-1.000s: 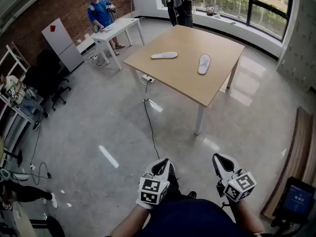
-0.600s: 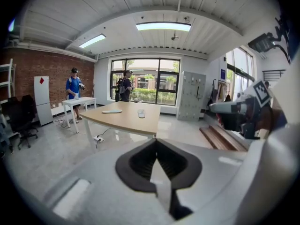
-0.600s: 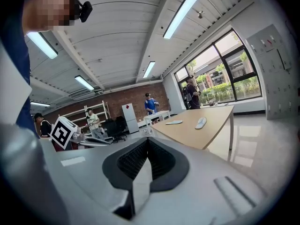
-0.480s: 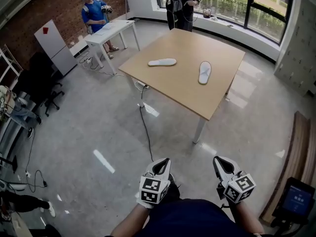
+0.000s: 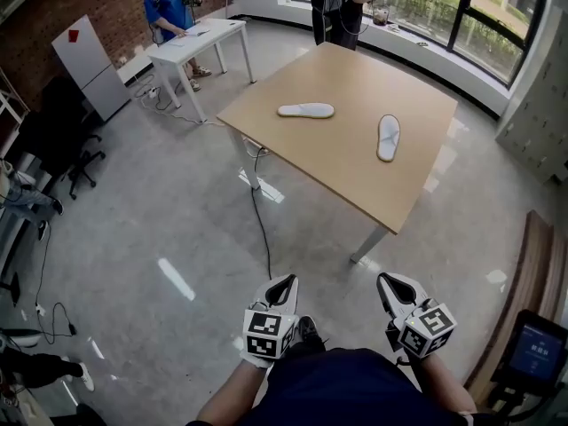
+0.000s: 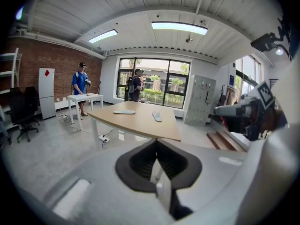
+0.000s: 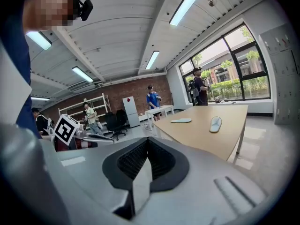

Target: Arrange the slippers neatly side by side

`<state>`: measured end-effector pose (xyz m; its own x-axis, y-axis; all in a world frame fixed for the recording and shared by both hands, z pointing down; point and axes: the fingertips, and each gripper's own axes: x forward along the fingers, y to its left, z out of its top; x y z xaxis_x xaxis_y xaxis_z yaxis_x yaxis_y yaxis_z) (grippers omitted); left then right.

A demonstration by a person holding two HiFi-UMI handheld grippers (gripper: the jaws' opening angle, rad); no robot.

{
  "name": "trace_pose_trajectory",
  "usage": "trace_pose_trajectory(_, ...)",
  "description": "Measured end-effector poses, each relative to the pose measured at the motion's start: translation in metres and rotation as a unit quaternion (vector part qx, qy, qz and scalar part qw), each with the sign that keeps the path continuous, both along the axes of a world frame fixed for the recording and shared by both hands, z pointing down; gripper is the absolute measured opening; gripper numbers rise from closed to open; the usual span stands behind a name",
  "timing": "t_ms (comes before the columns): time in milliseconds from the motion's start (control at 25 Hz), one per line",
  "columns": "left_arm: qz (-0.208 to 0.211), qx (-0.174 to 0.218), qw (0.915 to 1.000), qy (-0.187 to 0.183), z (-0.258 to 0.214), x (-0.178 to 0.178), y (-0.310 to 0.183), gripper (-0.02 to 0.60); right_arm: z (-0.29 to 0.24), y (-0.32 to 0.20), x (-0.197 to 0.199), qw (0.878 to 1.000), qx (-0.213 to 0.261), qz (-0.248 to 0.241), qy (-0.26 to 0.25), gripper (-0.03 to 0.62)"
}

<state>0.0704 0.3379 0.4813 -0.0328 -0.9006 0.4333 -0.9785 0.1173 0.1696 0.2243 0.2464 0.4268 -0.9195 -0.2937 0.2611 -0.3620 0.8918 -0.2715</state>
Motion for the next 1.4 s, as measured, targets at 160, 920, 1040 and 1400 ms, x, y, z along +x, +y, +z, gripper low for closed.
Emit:
trace_pose_trajectory(160,-0.021,0.002,0.9997,0.007,0.001,-0.042,0.001,0.003,-0.007,-0.002,-0.043,1.000,0.006,-0.018,0.008,0.006)
trace_pose_trajectory(920,-0.093,-0.029,0.9951,0.019,0.022,-0.144,-0.028,0.003,0.021,-0.055,-0.182,0.994,-0.028,-0.103,0.002,0.006)
trace_pose_trajectory(1040,-0.098,-0.032,0.9945,0.014,0.021,-0.166,-0.052,0.003,0.022,-0.077,-0.203,0.993,-0.032,-0.110,-0.001,0.006)
trace_pose_trajectory(1400,-0.079,-0.036,0.9962,0.010,0.008,-0.197,-0.147,0.003,0.016,-0.173,-0.236,0.995,-0.044,-0.089,-0.001,0.006)
